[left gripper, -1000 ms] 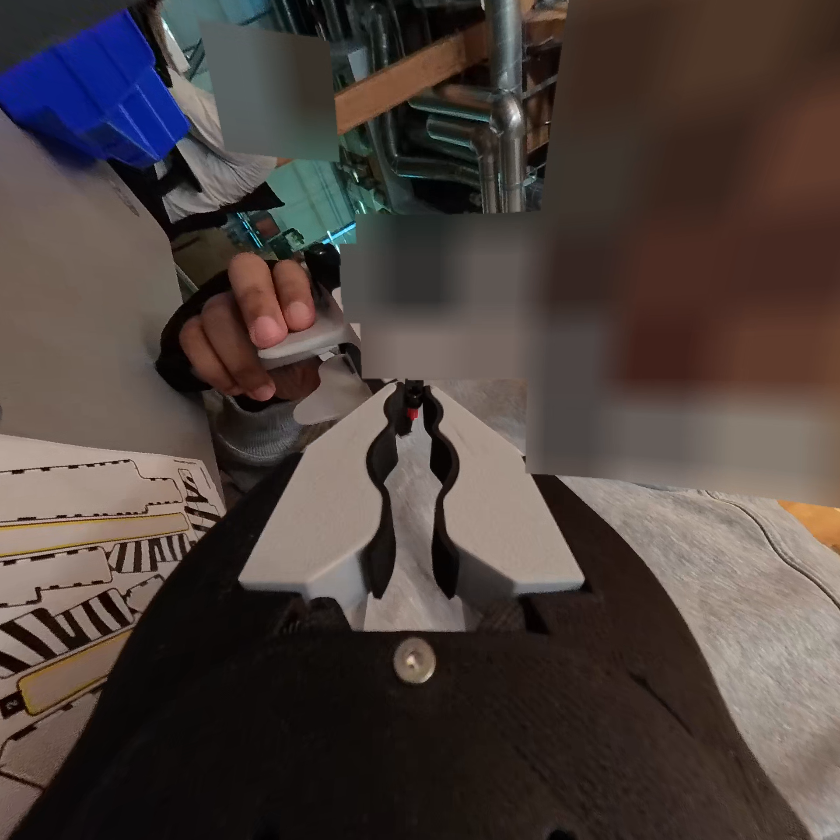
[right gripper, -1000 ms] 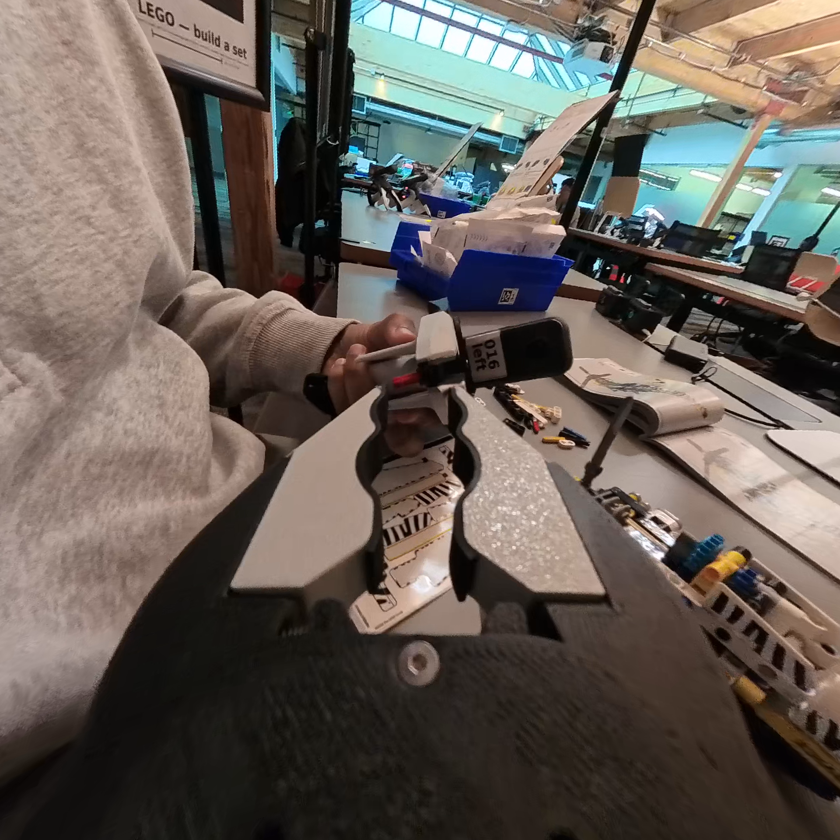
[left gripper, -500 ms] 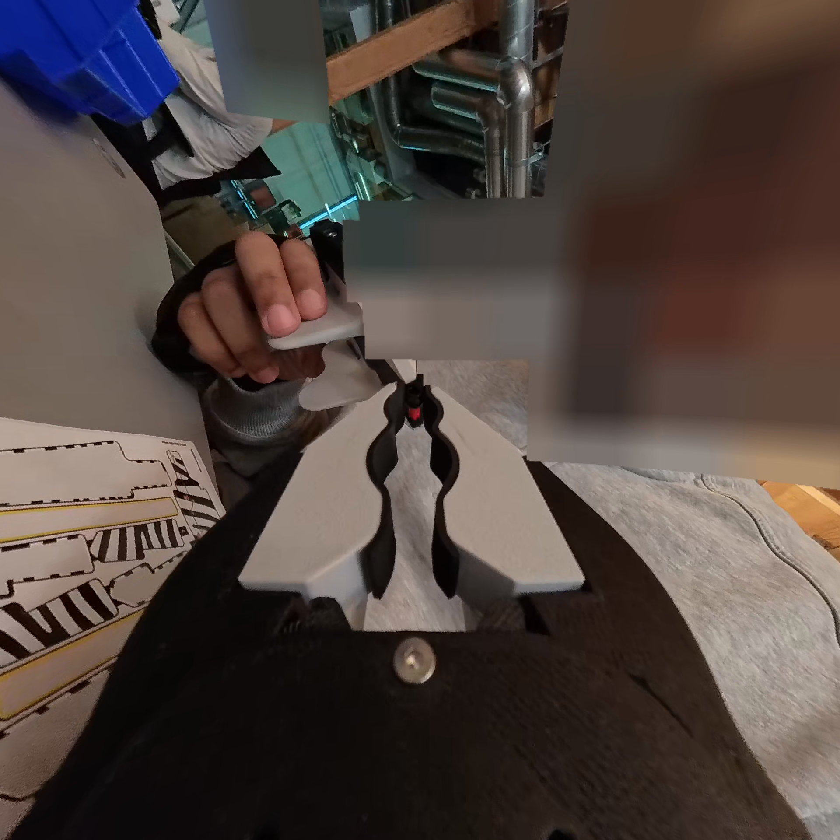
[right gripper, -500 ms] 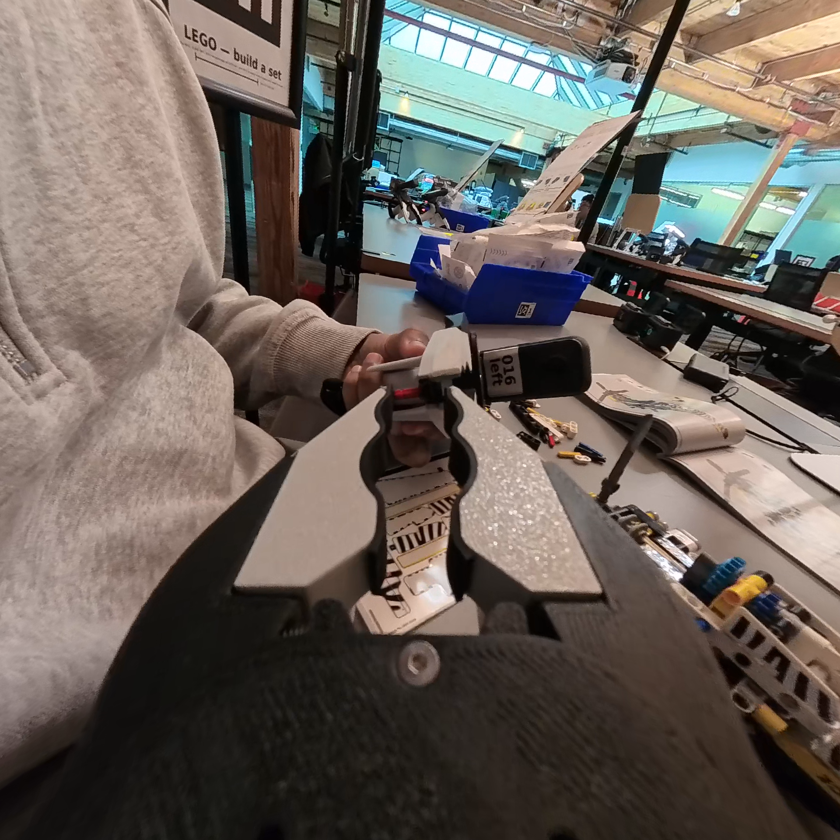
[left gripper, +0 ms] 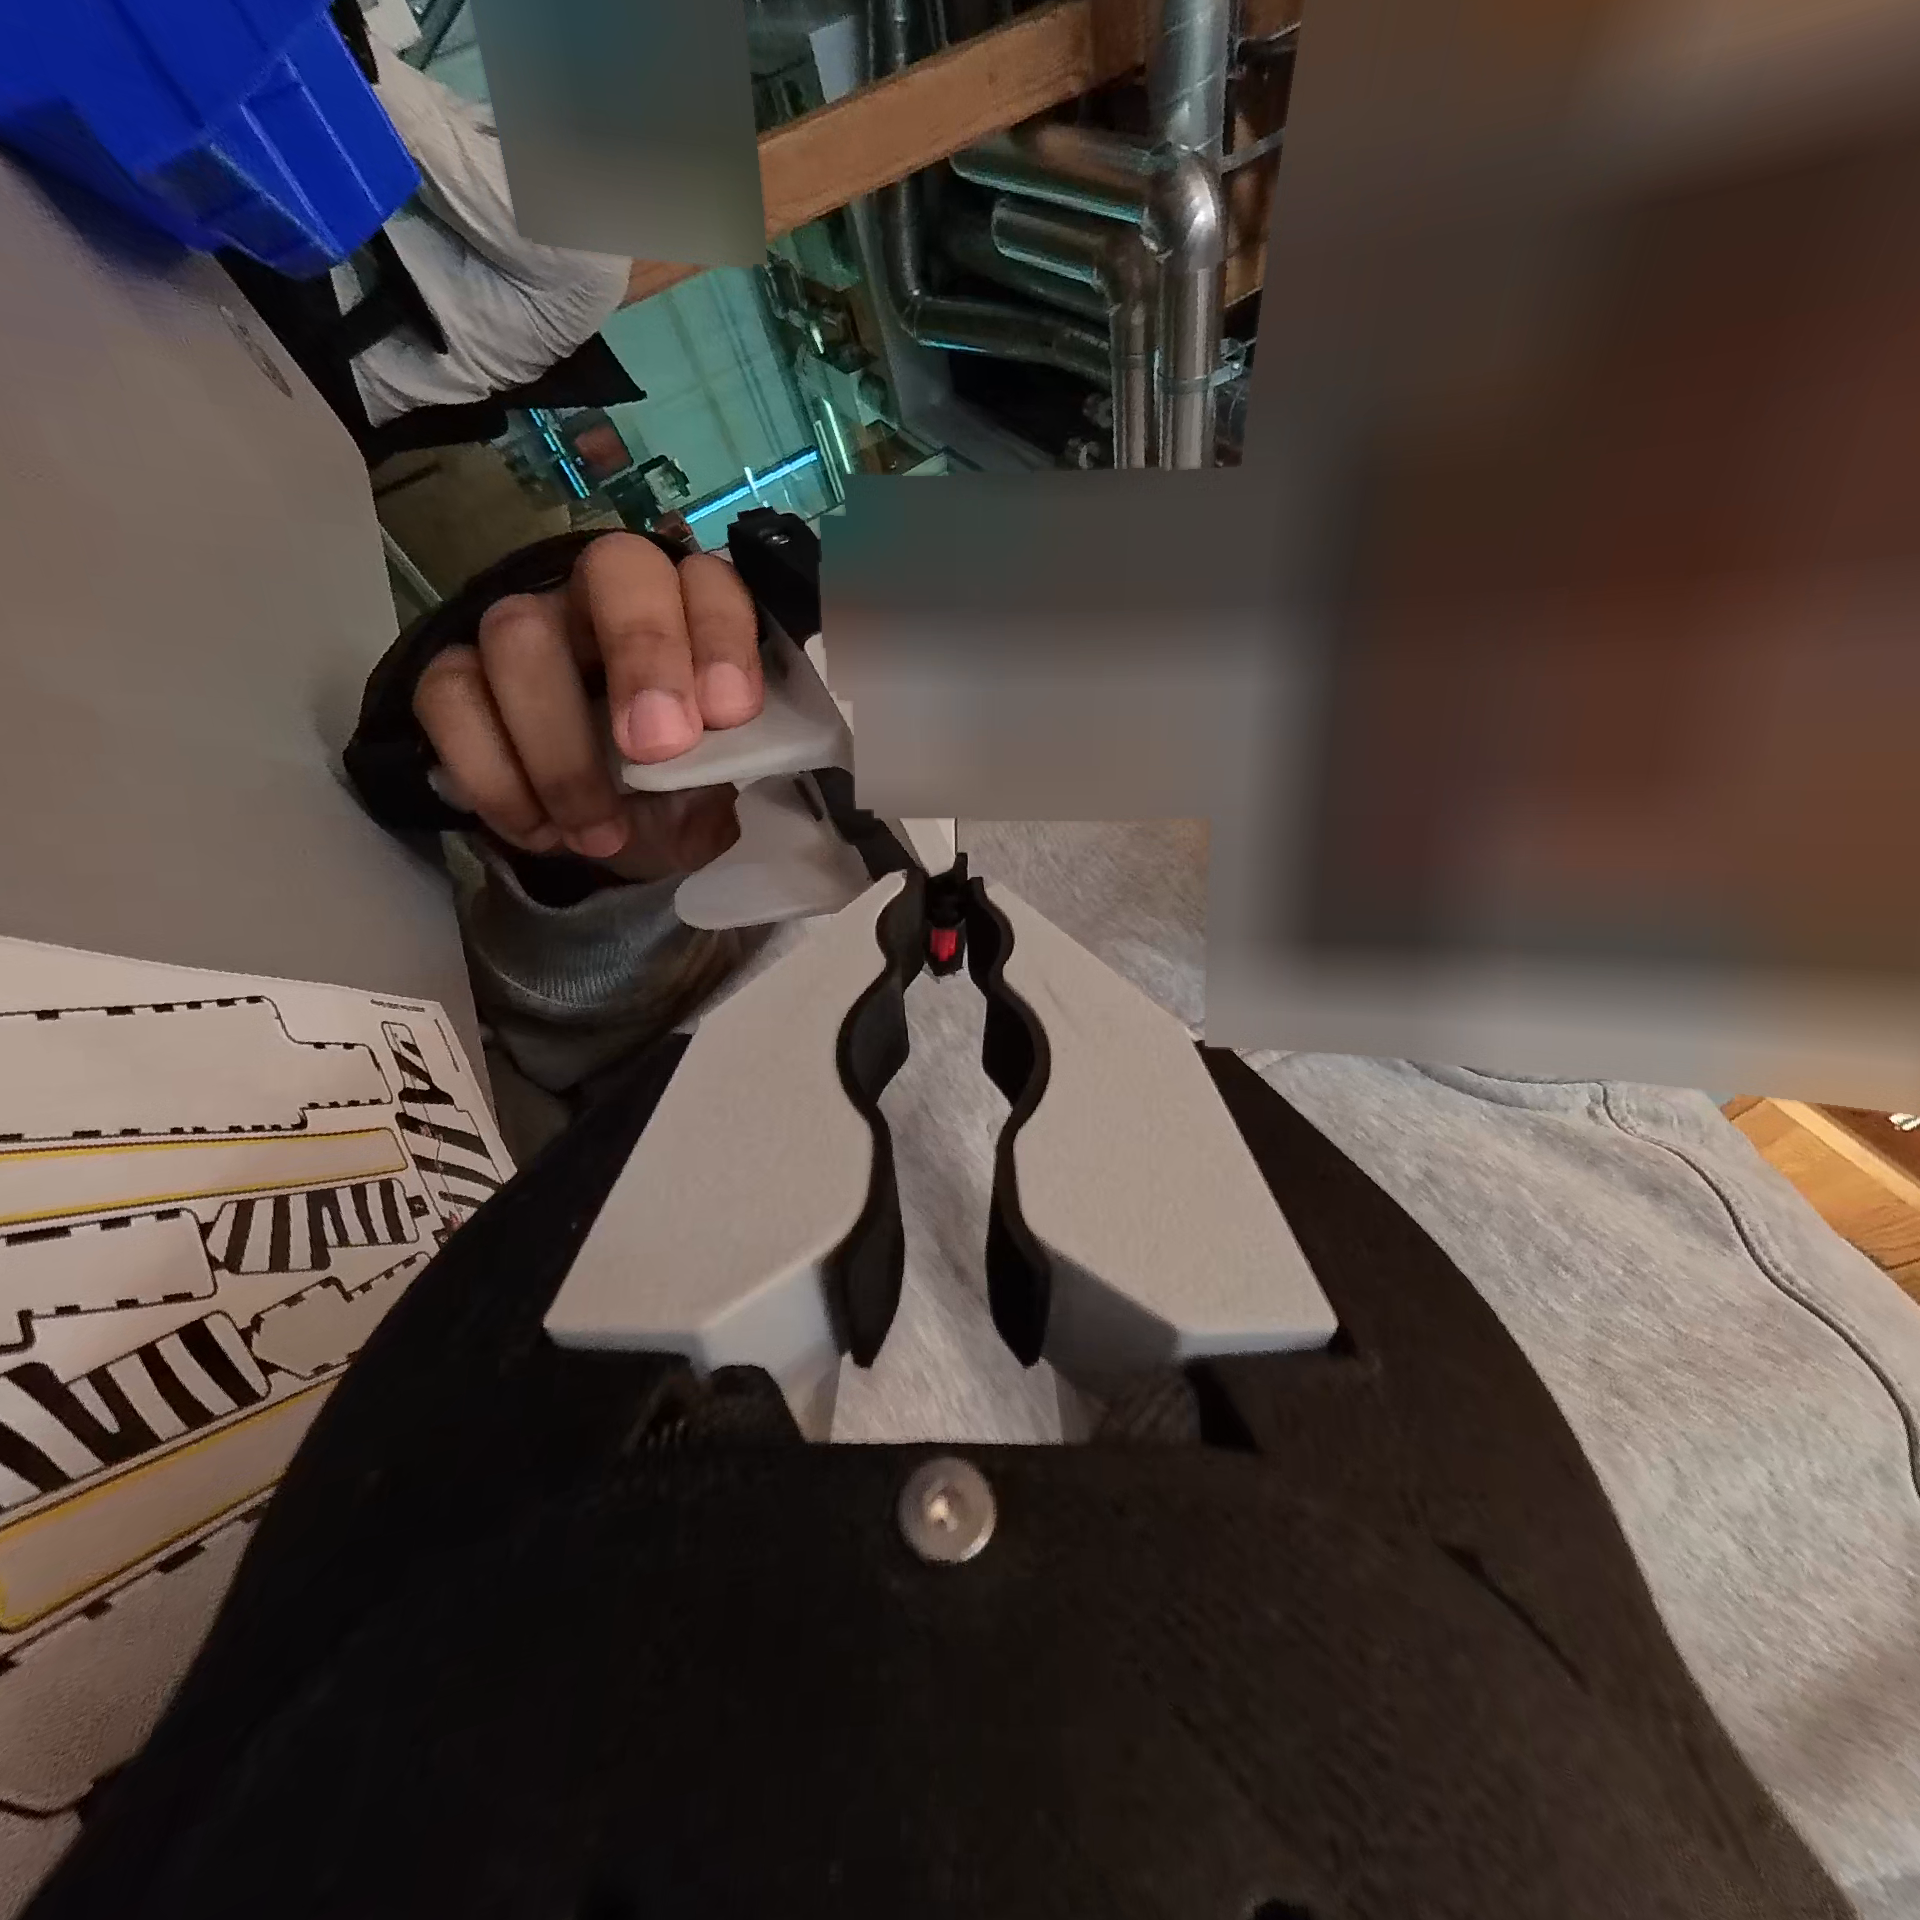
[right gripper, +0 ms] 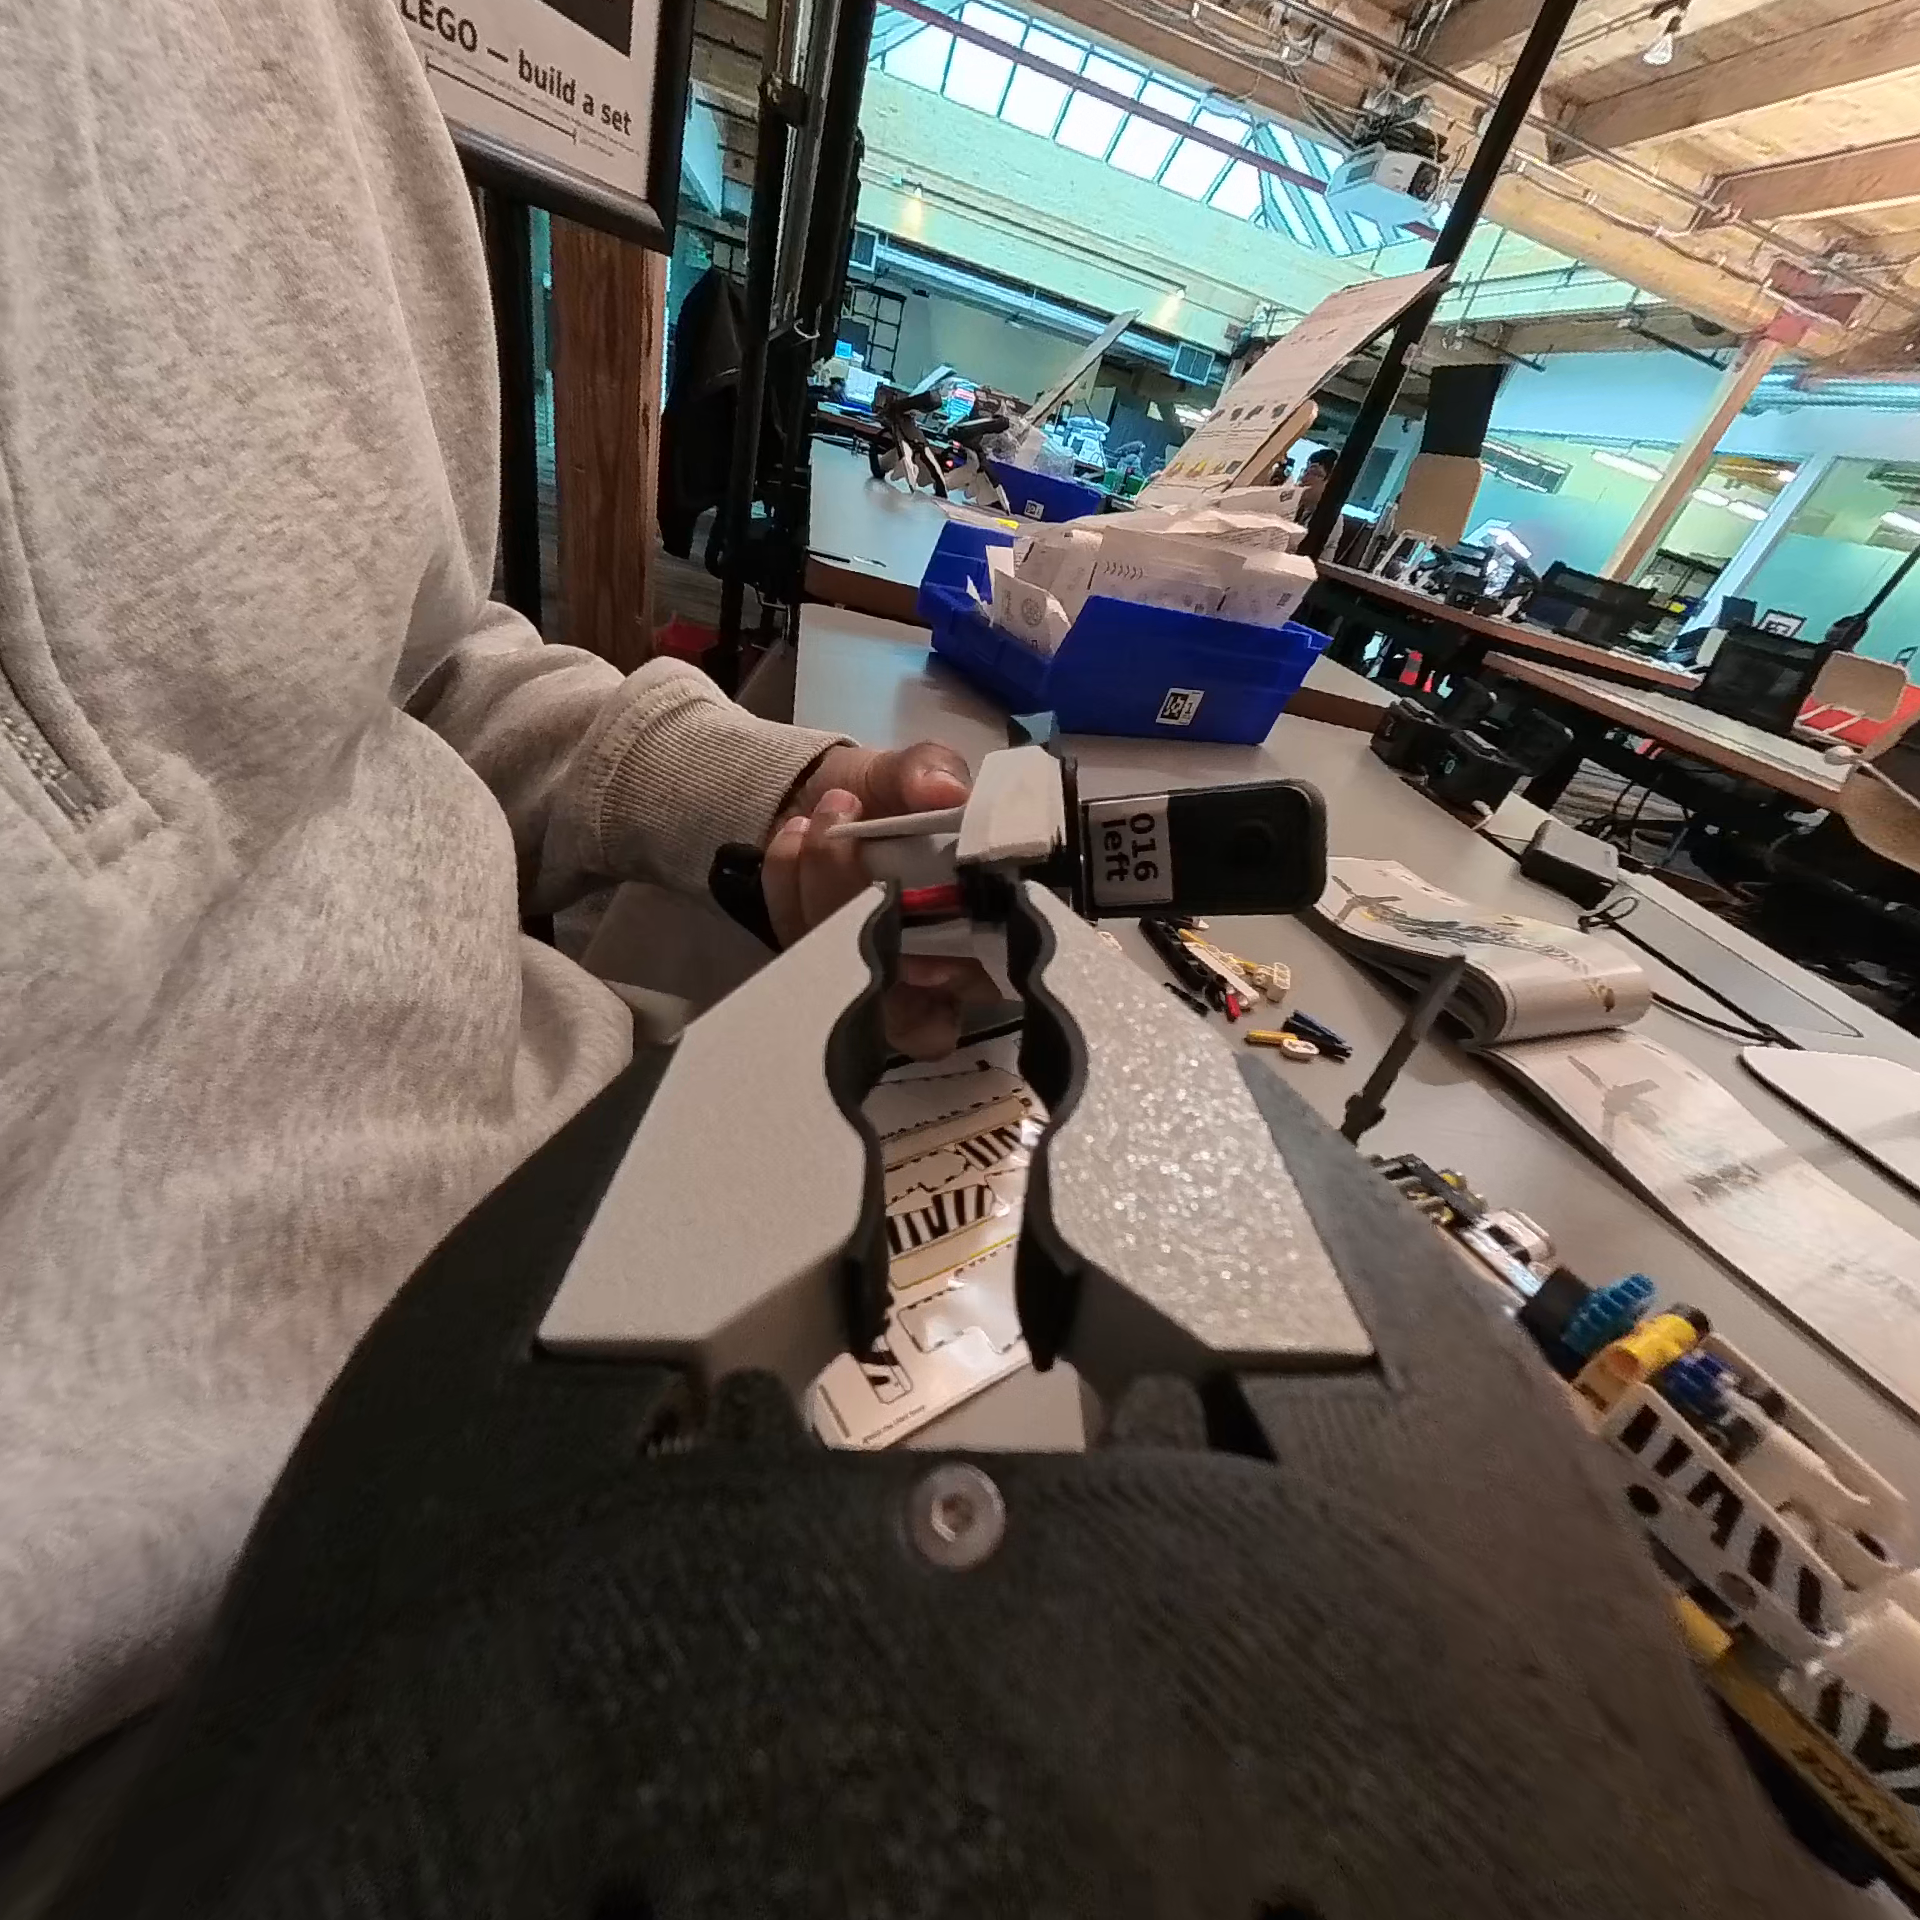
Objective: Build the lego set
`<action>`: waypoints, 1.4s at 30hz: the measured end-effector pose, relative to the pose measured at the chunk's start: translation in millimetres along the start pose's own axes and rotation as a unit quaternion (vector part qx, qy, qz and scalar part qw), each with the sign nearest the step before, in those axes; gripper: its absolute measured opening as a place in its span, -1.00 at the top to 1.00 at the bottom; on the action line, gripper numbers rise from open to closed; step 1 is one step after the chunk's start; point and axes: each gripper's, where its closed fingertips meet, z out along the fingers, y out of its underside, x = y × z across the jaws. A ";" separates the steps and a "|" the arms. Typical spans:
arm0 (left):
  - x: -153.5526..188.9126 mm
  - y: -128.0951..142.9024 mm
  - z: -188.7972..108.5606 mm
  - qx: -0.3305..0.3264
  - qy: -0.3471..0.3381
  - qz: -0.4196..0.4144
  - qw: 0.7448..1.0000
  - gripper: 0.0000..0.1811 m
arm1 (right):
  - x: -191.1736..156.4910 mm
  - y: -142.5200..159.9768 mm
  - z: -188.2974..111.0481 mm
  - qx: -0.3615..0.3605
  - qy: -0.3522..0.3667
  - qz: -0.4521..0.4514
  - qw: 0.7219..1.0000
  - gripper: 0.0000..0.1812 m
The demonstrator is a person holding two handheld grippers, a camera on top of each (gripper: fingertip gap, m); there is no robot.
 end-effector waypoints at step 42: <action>4.5 -28.1 -10.4 0.100 -0.209 0.389 0.892 0.80 | 40.1 -7.2 0.4 0.088 0.019 0.287 0.954 0.80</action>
